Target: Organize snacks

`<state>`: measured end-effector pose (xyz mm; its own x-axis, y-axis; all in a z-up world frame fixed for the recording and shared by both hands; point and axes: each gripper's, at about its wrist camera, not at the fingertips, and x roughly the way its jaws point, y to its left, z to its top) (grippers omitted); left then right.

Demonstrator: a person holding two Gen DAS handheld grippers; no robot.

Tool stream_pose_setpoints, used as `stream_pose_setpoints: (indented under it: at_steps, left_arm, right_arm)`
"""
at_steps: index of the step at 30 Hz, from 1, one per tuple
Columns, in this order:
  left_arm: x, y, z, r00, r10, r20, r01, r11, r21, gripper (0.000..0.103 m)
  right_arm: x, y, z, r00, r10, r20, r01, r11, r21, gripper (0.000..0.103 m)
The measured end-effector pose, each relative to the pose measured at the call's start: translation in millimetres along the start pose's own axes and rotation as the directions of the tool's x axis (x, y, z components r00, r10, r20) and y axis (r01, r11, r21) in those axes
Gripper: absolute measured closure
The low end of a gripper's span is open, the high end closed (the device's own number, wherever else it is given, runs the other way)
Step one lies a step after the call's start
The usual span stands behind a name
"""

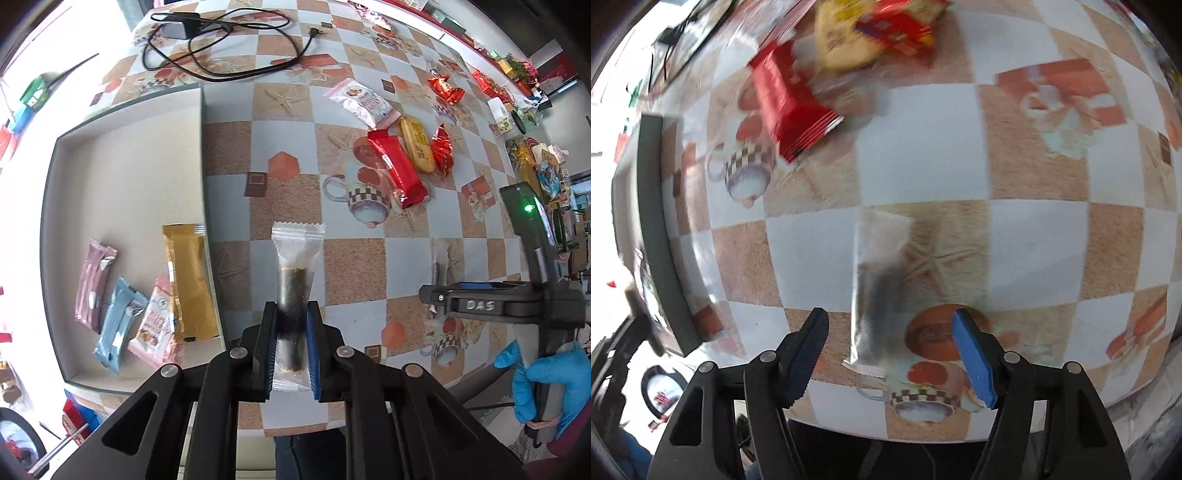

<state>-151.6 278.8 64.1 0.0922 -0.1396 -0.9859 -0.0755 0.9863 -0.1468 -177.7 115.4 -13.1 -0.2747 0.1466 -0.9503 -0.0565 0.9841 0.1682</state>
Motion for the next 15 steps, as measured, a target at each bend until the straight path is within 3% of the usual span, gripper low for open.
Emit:
stream_pose_setpoints:
  at_steps: [2,4,5,15]
  left_arm:
    - [-3.6,5.7,-0.4,1.0,0.008,0.009,-0.008,1.0,-0.009,0.087]
    - [-5.9,11.2,-0.2,1.0,0.015,0.016,-0.014,1.0,-0.017,0.087]
    - [-6.8,14.4,0.1,1.0,0.015,0.018,-0.015,1.0,-0.024,0.087]
    - [-18.1,50.4,1.3,0.998,0.025,0.061,-0.019,0.995,-0.095,0.087]
  right_arm:
    - [2.4,8.6,-0.5,0.998,-0.062,0.012,0.062,0.997,-0.035,0.036]
    - [2.6,23.4,-3.3,0.989,-0.144,0.036,0.147,0.985,-0.095,0.065]
    - [1.8,29.6,-4.9,0.986,-0.161,0.048,0.166,0.977,-0.131,0.085]
    - [-22.5,52.4,-13.9,0.997,-0.04,0.065,0.051,0.982,-0.183,0.085]
